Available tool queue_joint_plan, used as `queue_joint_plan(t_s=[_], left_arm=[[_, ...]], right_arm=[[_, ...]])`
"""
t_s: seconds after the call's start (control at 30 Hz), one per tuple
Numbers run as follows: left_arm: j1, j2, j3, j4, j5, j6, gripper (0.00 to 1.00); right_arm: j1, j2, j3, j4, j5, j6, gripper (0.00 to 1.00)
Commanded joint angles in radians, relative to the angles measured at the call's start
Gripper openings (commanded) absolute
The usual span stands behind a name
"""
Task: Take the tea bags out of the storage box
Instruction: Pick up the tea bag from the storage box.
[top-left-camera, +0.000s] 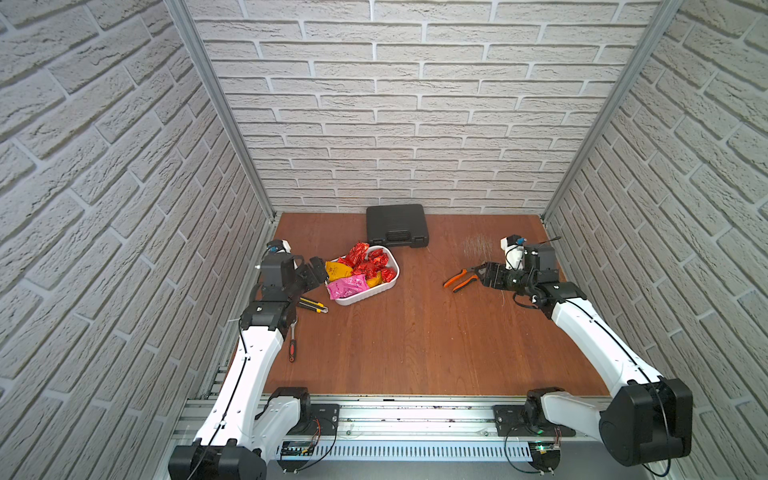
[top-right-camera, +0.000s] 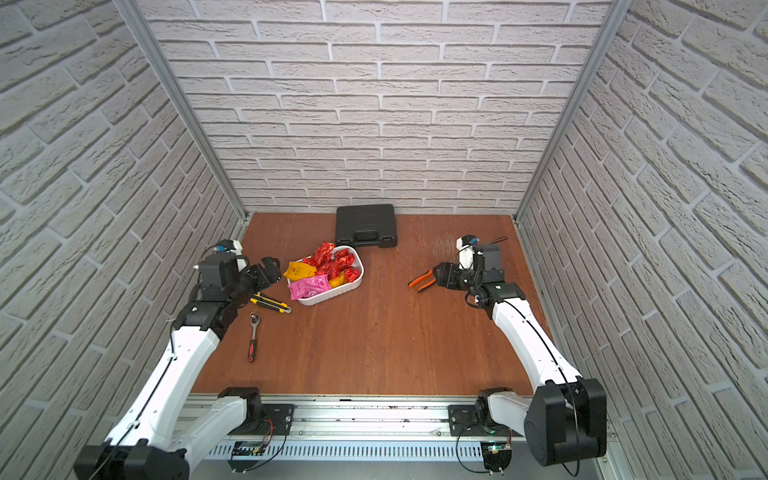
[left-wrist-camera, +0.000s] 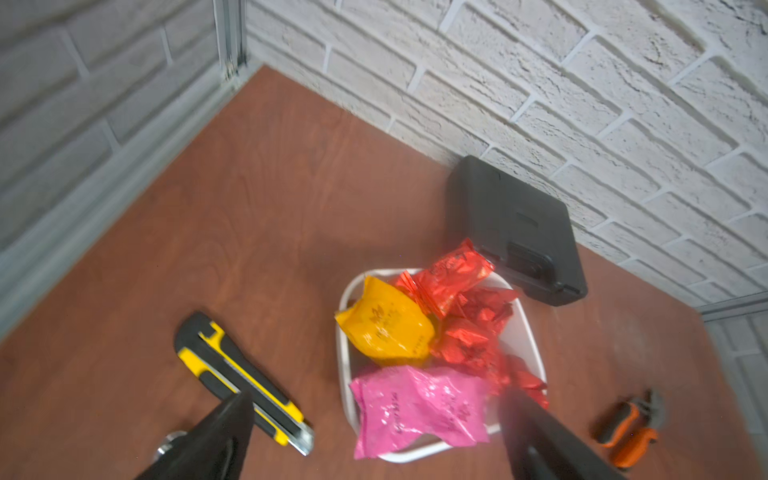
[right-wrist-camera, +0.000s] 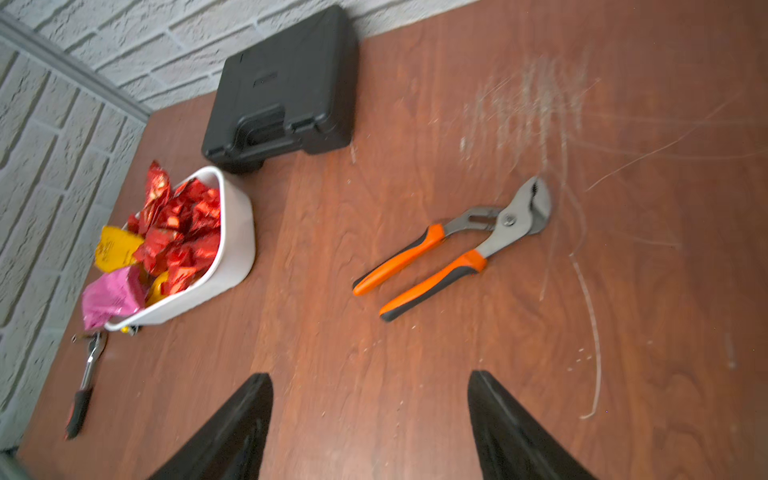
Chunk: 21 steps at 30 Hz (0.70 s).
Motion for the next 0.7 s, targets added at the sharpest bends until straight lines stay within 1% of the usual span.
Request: queue_joint_plan(t_s=[0.0, 0.07, 0.1, 0.17, 0.27, 0.37, 0.53, 0.67], left_arm=[[-0.089, 0.054, 0.051, -0.156, -0.087, -0.425, 0.92], [-0.176, 0.103, 0.066, -0.143, -0.133, -0.61, 0.88], [-0.204, 0.128, 0.079, -0.143, -0.14, -0.681, 0.86], [-0.272, 0.188, 0.113, -0.147, -0.162, -0.804, 0.84], [-0.335, 0.244, 0.137, -0.13, -0.209, -0.947, 0.76], [-0.347, 0.299, 0.158, -0.126, -0.219, -1.009, 0.73], [-0.342, 0.339, 0.17, -0.132, -0.259, -1.06, 0.67], [-0.34, 0.37, 0.167, -0.122, -0.237, -1.102, 0.66]], right_arm=[[0.035, -0.058, 0.033, -0.047, 0.012, 0.018, 0.77], [0.038, -0.067, 0.039, -0.064, 0.032, 0.016, 0.76], [0.039, -0.07, 0.043, -0.074, 0.037, 0.012, 0.76], [0.044, -0.072, 0.053, -0.1, 0.059, 0.005, 0.76], [0.047, -0.085, 0.048, -0.116, 0.087, 0.009, 0.76], [0.049, -0.097, 0.034, -0.099, 0.097, 0.013, 0.76], [0.048, -0.097, 0.032, -0.097, 0.115, 0.017, 0.75], [0.049, -0.082, 0.037, -0.09, 0.12, 0.012, 0.75]])
